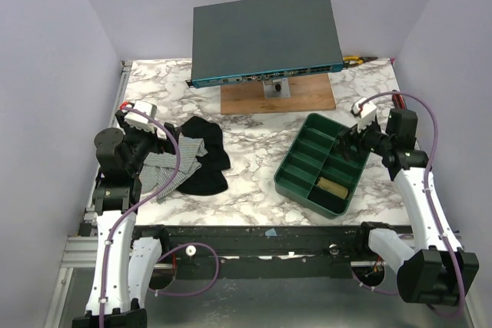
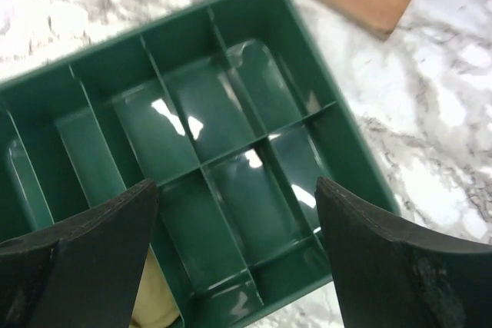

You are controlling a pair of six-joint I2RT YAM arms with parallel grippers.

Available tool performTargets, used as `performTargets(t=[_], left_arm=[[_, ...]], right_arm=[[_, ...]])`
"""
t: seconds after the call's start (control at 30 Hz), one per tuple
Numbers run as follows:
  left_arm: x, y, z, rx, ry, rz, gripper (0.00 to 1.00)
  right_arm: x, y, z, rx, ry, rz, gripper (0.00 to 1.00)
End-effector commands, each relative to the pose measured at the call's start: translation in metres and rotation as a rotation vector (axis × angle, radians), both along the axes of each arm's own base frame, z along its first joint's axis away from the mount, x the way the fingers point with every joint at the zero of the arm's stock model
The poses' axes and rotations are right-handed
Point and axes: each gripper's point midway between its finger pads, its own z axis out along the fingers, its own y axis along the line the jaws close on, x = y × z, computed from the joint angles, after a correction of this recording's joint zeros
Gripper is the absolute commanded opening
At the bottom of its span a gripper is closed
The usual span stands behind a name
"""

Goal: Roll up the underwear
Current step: Move the storage box to the corner of the board.

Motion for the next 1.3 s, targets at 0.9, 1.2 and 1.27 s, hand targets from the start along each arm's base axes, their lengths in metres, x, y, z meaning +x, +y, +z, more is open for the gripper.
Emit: performTargets(t=[0.9,1.2,1.27], left_arm=[[0.0,-0.009,-0.005,-0.006,0.019,-0.076,0.99],[-0.002,-0.01,-0.004,-0.004,0.013,-0.084,0.99],[-0.002,-0.01,-0.004,-0.004,0.013,-0.084,0.99]], right_arm=[[-0.034,-0.083,-0.125,-0.634,0.352,0.152,0.5],[-0.004,-0.13,-0.111,-0.846,0.343,0.218,0.5],[0.005,-0.143,-0.105,-0.933,0.301,0.214,0.5]])
